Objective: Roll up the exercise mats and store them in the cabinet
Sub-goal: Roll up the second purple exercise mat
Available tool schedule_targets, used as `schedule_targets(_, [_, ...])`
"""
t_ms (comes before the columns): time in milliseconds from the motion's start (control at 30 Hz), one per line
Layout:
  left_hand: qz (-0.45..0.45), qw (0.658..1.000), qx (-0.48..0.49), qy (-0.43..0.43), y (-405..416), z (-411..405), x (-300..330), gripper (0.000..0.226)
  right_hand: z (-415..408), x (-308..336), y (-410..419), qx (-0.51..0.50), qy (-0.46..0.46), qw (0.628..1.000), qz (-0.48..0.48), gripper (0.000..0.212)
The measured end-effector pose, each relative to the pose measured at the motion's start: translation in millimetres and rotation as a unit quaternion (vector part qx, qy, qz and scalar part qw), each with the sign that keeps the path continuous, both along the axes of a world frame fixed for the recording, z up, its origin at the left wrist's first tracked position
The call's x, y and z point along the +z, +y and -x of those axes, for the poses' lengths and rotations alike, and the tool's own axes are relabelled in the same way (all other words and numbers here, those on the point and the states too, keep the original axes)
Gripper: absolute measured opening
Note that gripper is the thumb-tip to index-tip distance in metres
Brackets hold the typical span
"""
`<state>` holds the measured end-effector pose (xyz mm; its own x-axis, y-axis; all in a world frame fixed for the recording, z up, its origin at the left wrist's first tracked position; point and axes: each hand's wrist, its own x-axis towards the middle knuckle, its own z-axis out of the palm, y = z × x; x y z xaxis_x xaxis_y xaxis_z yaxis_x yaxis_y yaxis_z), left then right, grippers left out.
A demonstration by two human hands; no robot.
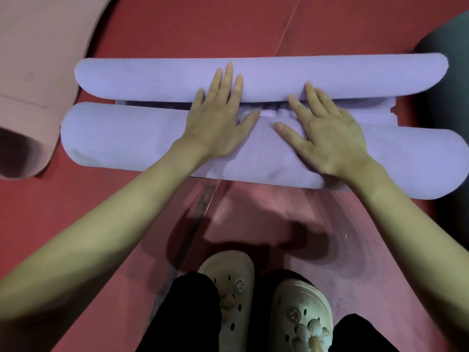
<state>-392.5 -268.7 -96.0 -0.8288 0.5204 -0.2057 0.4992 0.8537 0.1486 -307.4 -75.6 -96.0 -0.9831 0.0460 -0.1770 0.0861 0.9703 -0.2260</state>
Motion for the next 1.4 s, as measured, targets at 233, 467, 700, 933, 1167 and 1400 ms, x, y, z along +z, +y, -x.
schedule_targets(233, [0.020, 1.000, 0.004, 0.009, -0.1, 0.7, -3.0, 0.074, 8.9, 0.6, 3.8, 0.007, 0.018, 1.000, 0.011, 0.086])
schedule_targets(467, [0.017, 0.999, 0.017, -0.022, 10.0, 27.8, -4.7, 0.077, -15.8, 1.6, -2.4, 0.013, 0.046, 0.999, -0.006, 0.097])
schedule_targets(700, [0.018, 0.999, 0.006, -0.046, 10.7, 32.6, -3.2, 0.077, 0.4, 11.2, 7.0, 0.052, -0.024, 0.998, -0.041, 0.129])
schedule_targets(933, [0.011, 1.000, -0.014, -0.017, -4.3, 0.5, 4.0, 0.074, -13.1, 10.3, 4.3, 0.074, 0.003, 0.997, -0.035, 0.119])
schedule_targets(1167, [0.022, 0.999, -0.025, -0.027, -23.9, -53.2, 5.2, 0.085, -55.5, 16.1, -3.9, 0.089, -0.084, 0.992, -0.006, 0.121])
schedule_targets(1400, [-0.015, 0.999, -0.013, -0.031, -19.3, -39.8, 1.1, 0.073, -47.7, 23.5, -0.2, 0.072, -0.144, 0.983, 0.086, 0.120])
